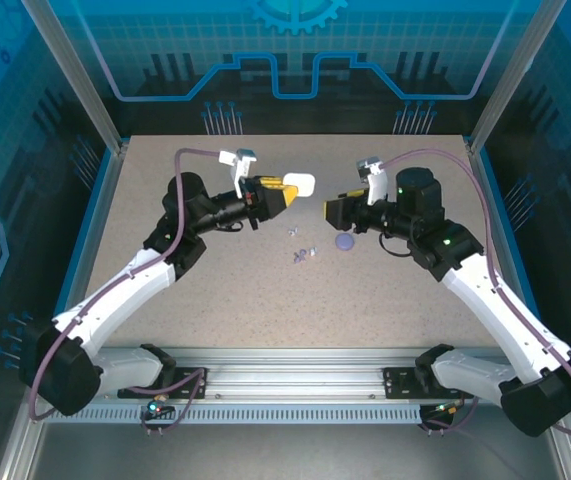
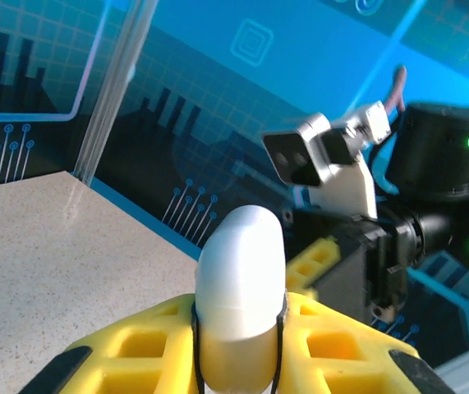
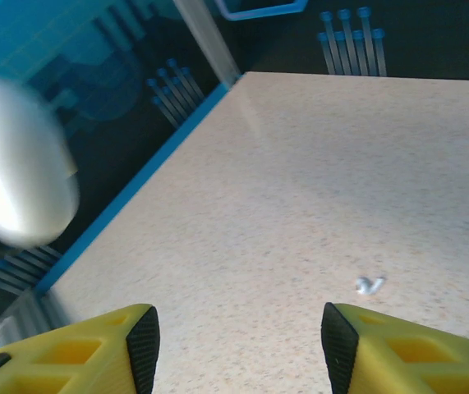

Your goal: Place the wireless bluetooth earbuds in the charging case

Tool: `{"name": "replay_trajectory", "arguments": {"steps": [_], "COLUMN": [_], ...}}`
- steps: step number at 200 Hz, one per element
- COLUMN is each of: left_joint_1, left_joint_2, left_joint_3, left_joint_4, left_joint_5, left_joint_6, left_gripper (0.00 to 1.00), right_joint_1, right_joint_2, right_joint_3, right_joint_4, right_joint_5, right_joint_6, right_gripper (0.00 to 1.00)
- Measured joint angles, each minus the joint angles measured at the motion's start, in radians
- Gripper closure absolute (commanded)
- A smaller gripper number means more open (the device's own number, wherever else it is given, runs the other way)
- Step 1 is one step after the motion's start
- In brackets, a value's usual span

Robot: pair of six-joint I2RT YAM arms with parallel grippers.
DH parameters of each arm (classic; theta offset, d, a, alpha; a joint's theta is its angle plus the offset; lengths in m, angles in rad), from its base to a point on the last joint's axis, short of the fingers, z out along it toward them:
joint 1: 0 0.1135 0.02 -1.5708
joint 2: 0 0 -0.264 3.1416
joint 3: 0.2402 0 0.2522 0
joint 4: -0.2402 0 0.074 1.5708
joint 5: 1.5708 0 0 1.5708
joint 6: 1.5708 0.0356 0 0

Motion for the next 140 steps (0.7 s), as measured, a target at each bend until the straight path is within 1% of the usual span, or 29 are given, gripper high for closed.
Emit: {"name": "replay_trajectory", "arguments": {"steps": [18,33,66,78,106,140], "left_joint_1": [0.042,0.057,0.059,0.059,0.059,0.059], "left_joint_2": [0.024,0.040,0.050,0.050,0.050,0.050], "left_joint_3": [-0.011,-0.014,-0.015,-0.015,-0.015,-0.015], "left_joint_4": [0.042,0.058,0.084,0.098,0.116,0.123], "left_joint_5": [0.026,0.052,0.127,0.151,0.196,0.227], "left_joint_6": [-0.050,-0.073,-0.083,-0.083,-0.089,-0.090], "left_gripper": [0.79,0.79,0.79,0.79,0.79,0.79], "right_joint_1": [-0.069,-0.110,-0.121,-0.121,-0.121,-0.093], "right_joint_2": [-0.011,-0.011,-0.010,-0.004,0.027,0.061], "right_joint_3": [-0.016,-0.017,-0.016,-0.010,0.016,0.047], "right_joint_4": [0.031,0.056,0.089,0.097,0.135,0.159], "right_joint_5": [-0.117,-0.206,-0.364,-0.402,-0.474,-0.509], "right_joint_6": [-0.005,-0.013,-0.035,-0.041,-0.035,-0.033], "right_gripper": [0.43,0.43,0.43,0.44,0.48,0.49]}}
